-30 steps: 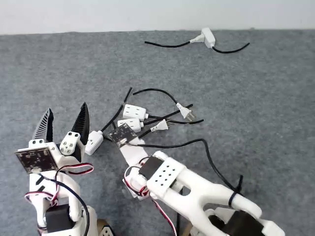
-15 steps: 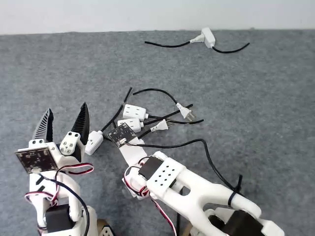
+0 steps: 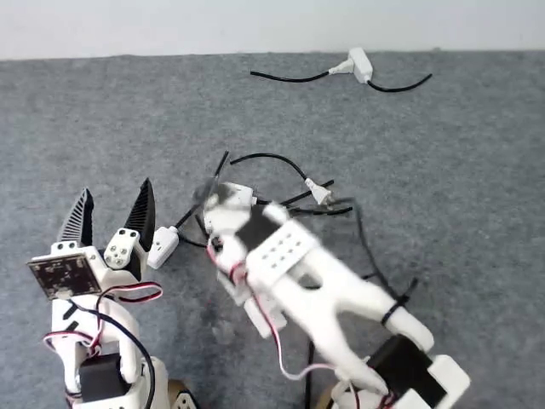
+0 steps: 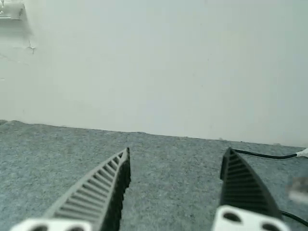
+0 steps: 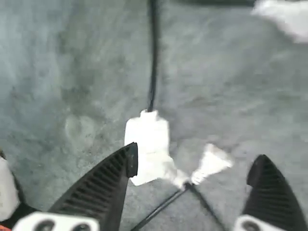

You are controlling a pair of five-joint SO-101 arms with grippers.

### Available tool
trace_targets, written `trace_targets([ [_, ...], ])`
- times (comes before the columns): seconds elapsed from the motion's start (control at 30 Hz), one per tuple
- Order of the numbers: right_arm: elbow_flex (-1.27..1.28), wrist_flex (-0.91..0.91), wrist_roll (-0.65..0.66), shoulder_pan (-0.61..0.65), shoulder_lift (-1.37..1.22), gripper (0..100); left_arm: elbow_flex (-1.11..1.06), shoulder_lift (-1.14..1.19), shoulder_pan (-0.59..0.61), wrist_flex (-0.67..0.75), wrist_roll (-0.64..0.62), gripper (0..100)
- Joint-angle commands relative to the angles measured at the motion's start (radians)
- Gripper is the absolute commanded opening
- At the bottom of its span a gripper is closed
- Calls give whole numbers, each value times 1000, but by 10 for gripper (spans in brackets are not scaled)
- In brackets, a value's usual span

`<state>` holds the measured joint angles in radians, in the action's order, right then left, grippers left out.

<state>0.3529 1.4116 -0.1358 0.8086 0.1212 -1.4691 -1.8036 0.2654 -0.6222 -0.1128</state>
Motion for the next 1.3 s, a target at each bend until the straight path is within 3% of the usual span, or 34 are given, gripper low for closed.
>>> trace_targets([
  [0.0,-321,170,15,-110,7,362,10,-11,-9,12,-5,305],
  [0.1,-462,251,31,-165,7,362,10,-11,-9,12,-5,305],
  [0.2,-514,292,144,-226,-4,362,8,-11,-9,12,-5,305],
  [0.4,-344,278,420,-303,-81,362,7,-11,-11,12,-5,305],
  [0.67,-288,88,1037,-366,-337,362,4,-11,-29,12,23,305],
  [0.73,-288,85,1131,-364,-384,362,-10,-11,-44,14,26,305],
  [1.13,-523,-21,1165,-361,-568,361,-36,-11,-63,54,64,305],
  [1.27,-597,-22,1229,-361,-627,361,-36,-11,-63,54,64,305],
])
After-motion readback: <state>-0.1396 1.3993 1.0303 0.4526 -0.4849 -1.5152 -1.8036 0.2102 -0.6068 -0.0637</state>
